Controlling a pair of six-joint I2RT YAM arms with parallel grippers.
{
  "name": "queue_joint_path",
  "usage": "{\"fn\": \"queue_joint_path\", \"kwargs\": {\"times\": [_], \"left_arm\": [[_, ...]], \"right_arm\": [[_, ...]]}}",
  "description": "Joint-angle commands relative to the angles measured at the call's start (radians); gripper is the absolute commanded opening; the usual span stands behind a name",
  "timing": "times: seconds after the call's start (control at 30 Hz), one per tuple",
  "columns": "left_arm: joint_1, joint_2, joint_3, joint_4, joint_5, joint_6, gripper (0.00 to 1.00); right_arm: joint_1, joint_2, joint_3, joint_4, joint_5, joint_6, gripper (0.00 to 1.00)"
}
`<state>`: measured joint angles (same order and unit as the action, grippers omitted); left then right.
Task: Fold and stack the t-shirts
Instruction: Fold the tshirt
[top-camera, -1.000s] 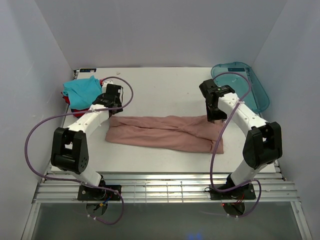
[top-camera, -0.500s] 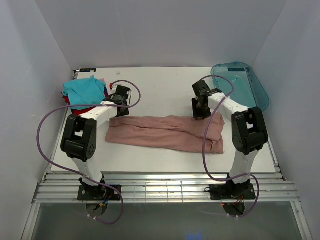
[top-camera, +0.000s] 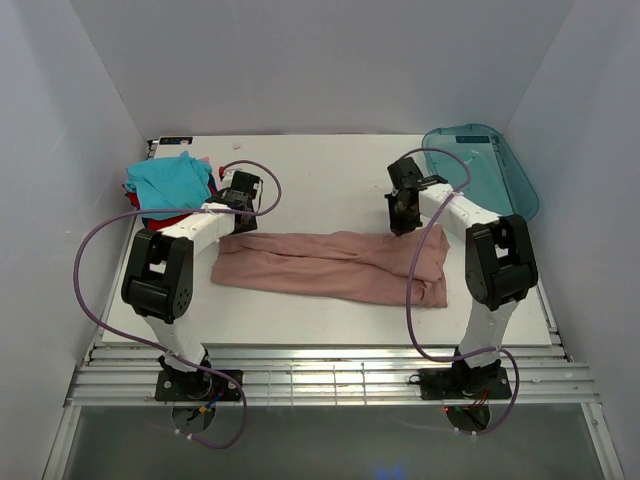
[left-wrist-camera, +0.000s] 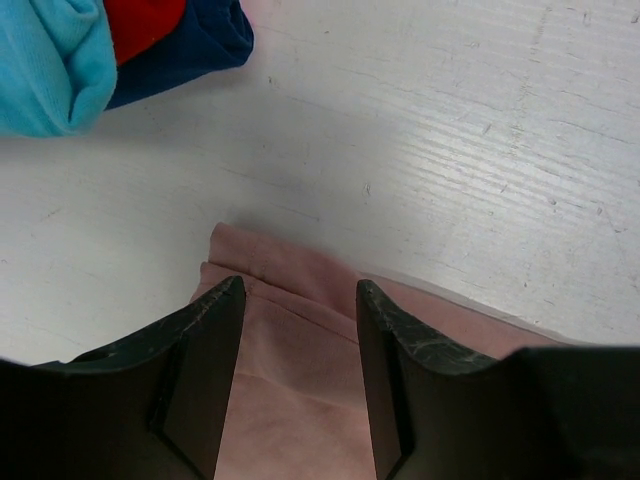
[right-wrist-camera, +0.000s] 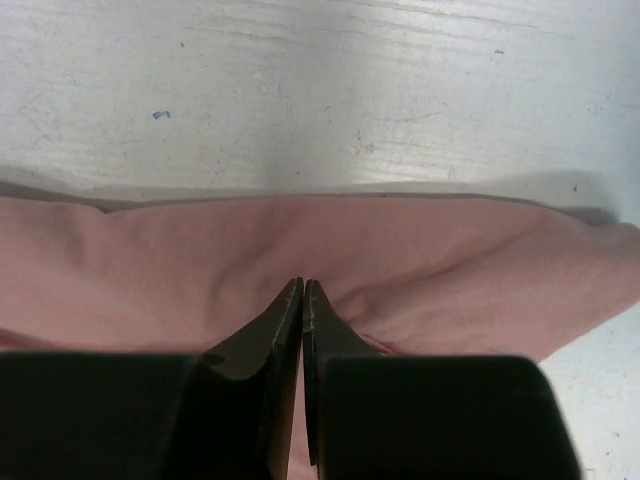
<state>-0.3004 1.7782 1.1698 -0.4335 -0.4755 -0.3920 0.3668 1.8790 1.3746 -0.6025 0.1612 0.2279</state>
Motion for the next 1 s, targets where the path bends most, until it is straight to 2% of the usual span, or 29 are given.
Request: {"fn": "queue_joint_path", "kwargs": {"times": [0.0, 0.27, 0.47, 0.67, 0.7, 0.73, 0.83, 0.97], "left_arm": [[0.001, -0.030, 0.013, 0.012, -0.023, 0.007, 0.59], [0.001, 0.004, 0.030, 0.012, -0.017, -0.002, 0.58], [0.001, 0.016, 0.034, 0.012, -0.020, -0.004, 0.58], [0.000, 0.029, 0.045, 0.013, -0.008, -0.005, 0.57], [0.001, 0.032, 0.050, 0.012, -0.003, -0.005, 0.57], [0.001, 0.030, 0.050, 0.010, -0.005, -0.007, 0.58], [0.001, 0.021, 0.041, 0.012, 0.003, -0.011, 0.61], [0.001, -0.009, 0.025, 0.015, 0.005, -0.011, 0.66]], "right_arm": [[-0.002, -0.110, -0.011, -0.035, -0.008, 0.001, 0.08], [0.020, -0.245, -0.034, -0.127, -0.043, 0.011, 0.08], [0.087, -0.333, -0.098, -0.213, -0.061, 0.053, 0.08], [0.139, -0.396, -0.243, -0.137, -0.005, 0.087, 0.08], [0.136, -0.397, -0.241, -0.106, 0.015, 0.087, 0.11], [0.136, -0.391, -0.226, -0.092, 0.055, 0.085, 0.24], [0.112, -0.344, -0.163, -0.056, 0.084, 0.073, 0.40], [0.061, -0.247, -0.097, -0.039, 0.041, 0.042, 0.41]]}}
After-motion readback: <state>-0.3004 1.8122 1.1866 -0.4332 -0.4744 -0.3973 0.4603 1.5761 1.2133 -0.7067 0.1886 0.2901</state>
